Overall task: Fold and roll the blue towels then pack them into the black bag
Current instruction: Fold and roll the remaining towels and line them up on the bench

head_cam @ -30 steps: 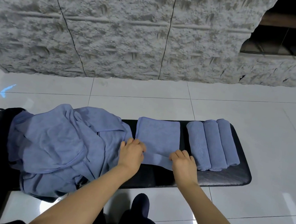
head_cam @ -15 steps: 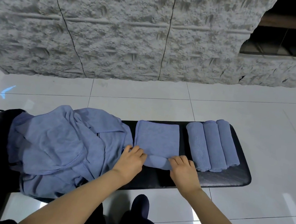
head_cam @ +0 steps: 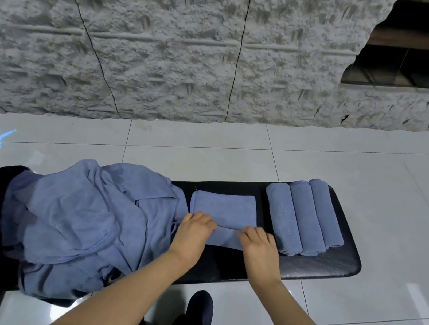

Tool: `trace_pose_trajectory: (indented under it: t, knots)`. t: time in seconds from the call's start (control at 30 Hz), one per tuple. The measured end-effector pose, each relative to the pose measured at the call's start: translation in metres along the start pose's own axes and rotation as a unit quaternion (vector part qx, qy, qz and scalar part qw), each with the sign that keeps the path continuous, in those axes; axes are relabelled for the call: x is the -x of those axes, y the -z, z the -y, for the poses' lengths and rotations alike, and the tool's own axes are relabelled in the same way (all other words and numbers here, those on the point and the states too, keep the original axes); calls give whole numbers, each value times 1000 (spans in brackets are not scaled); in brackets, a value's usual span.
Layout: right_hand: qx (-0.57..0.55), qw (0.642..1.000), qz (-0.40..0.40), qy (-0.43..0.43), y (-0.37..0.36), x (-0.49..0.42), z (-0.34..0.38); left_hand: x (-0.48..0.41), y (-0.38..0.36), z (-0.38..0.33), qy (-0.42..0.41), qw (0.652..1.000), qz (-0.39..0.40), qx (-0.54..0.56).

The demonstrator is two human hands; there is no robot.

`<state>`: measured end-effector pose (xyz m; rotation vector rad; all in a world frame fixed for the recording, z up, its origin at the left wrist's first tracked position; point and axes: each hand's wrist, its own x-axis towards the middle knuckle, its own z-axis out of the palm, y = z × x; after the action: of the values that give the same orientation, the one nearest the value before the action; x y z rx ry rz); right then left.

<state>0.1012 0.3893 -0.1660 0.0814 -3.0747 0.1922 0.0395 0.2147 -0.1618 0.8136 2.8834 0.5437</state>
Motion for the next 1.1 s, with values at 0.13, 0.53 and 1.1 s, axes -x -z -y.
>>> trace_pose_trajectory:
  t: [0.13, 0.53, 1.1]
  knots:
    - [16, 999, 2, 37, -12, 15, 0, 14, -21, 7, -97, 989, 0, -110]
    - [-48, 987, 153, 28, 14, 4, -9, -8, 12, 19, -22, 971, 233, 51]
    - [-13, 999, 20, -49, -3, -18, 9, -10, 2, -10, 99, 992, -82, 12]
